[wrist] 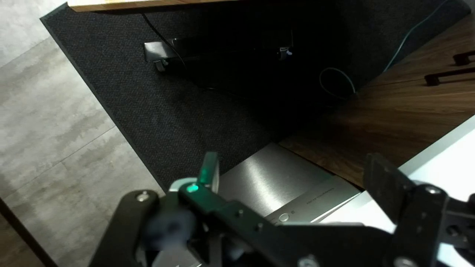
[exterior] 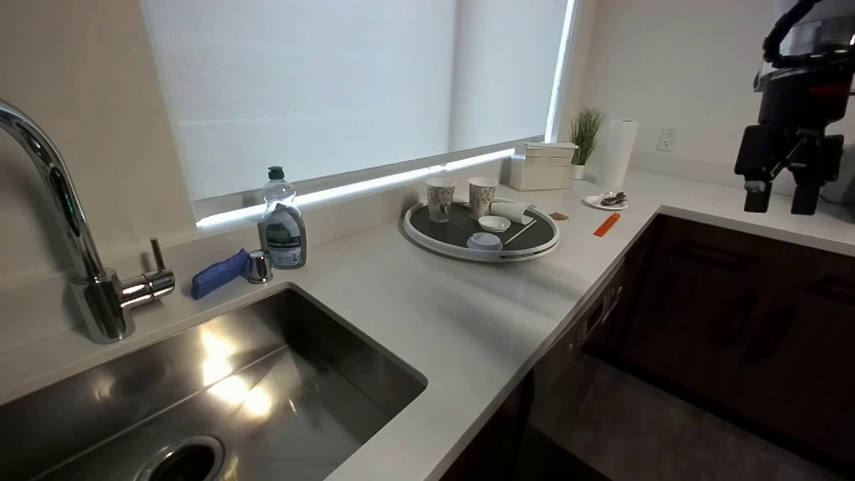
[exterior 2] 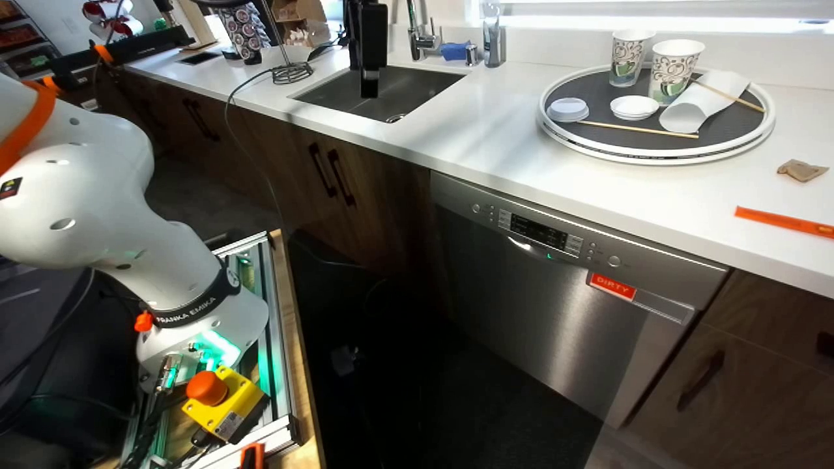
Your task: Press the button on the oven
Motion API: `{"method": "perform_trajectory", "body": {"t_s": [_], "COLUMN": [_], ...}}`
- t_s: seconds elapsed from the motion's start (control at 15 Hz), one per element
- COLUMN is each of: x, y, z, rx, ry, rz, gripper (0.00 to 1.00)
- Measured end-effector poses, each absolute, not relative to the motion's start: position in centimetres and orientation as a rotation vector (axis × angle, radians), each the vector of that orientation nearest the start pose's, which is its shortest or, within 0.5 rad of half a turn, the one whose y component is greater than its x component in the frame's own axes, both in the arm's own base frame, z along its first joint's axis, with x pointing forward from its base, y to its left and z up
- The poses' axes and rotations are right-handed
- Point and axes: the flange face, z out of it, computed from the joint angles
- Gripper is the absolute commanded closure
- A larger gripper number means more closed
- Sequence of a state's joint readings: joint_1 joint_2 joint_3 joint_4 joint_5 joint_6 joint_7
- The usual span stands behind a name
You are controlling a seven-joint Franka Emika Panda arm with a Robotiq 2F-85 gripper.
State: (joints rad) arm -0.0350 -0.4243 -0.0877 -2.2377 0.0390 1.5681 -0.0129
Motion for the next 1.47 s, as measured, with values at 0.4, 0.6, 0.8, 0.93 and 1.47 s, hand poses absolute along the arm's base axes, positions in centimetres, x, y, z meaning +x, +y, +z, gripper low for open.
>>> {"method": "perform_trajectory", "body": {"t_s": [0.4,0.6,0.8,0.93,1.47], "x": [40.2,40.5,41.1,41.3,41.5], "y": [-8.7,-11.5,-13.9,-14.9,-15.5], "z": [44.1,39.7,36.9,35.4,32.9], "rx": [-3.024,-3.036,-3.085,-3.117,-3.132], "ry": [0.262,0.262,0.26,0.254,0.243], "rz": [0.497,0.436,0.253,0.18,0.189], "gripper": [0.0,0.0,0.0,0.0,0.0]}}
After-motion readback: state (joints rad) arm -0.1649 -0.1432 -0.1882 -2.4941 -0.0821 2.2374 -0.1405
